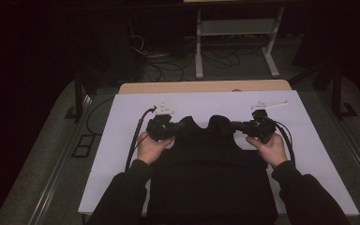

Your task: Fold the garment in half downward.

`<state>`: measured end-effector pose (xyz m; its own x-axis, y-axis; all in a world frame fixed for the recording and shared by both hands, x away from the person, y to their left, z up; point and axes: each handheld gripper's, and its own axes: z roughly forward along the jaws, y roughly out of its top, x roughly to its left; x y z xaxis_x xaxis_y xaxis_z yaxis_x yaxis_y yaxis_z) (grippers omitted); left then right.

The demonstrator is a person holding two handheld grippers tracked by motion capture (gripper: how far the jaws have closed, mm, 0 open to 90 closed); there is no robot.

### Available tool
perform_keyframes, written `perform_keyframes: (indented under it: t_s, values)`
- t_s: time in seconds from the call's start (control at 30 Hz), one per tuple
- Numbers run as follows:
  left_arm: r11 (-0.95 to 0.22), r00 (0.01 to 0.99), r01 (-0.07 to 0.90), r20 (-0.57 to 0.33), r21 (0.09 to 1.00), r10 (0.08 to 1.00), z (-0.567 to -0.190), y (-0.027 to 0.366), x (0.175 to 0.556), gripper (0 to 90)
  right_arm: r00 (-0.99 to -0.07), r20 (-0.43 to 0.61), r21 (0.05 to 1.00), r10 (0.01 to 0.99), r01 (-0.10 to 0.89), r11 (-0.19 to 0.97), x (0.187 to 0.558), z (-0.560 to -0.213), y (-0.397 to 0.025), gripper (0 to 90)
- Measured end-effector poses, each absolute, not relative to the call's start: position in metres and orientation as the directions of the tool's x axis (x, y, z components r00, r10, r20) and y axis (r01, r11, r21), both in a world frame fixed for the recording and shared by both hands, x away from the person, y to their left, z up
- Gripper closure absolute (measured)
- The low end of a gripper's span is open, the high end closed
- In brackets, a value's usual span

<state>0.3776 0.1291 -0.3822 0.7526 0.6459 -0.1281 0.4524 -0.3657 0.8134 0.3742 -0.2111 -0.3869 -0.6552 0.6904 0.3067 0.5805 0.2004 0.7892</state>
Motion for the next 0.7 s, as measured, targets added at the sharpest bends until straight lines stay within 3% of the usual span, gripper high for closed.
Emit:
perform_keyframes:
  t_s: [0.7]
  values:
    - [-0.370,0.776,0.436,-0.134,0.820,0.617,-0.378,0.138,0.348,84.2,-0.668,0.383,0.775,0.638,0.609,0.172,0.342,-0.385,-0.215,87.2]
